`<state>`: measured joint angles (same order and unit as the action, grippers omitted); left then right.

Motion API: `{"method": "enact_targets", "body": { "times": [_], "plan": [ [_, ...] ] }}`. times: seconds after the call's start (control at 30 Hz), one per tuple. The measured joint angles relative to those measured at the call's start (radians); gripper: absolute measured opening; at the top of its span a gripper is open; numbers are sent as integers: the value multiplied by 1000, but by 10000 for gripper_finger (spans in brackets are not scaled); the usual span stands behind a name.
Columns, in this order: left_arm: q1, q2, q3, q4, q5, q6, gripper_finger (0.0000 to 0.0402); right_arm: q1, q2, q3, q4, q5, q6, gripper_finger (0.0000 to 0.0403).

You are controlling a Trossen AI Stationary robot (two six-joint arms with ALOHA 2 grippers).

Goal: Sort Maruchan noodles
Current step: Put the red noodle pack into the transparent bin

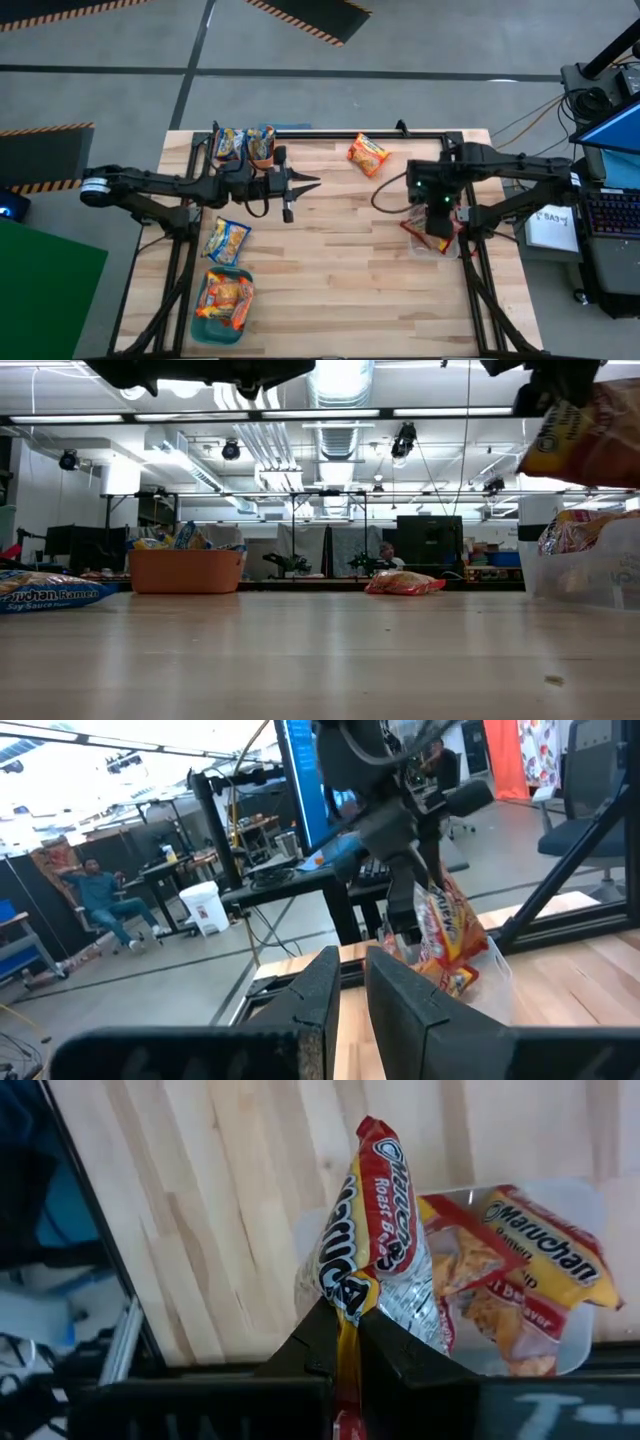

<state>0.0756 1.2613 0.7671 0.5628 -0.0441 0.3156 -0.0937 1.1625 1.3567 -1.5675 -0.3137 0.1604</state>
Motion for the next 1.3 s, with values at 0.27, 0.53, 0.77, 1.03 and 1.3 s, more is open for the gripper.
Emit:
{"method": "enact_targets", "body": {
  "times": [0.27,0.53,0.77,1.03,1.3],
  "plan": [
    [1,0,5,-5,0,16,35,101,1,-73,-3,2,4,9],
    [1,0,5,-24,-1,17,35,179,31,-139,-2,113,-8,9],
    [1,0,5,-36,-1,17,35,216,131,-150,5,116,-53,9],
    [1,0,5,-51,-1,24,35,227,275,-150,6,124,-66,9],
    [1,0,5,-62,-2,24,35,227,383,-150,4,123,-64,49]
  ]
}}
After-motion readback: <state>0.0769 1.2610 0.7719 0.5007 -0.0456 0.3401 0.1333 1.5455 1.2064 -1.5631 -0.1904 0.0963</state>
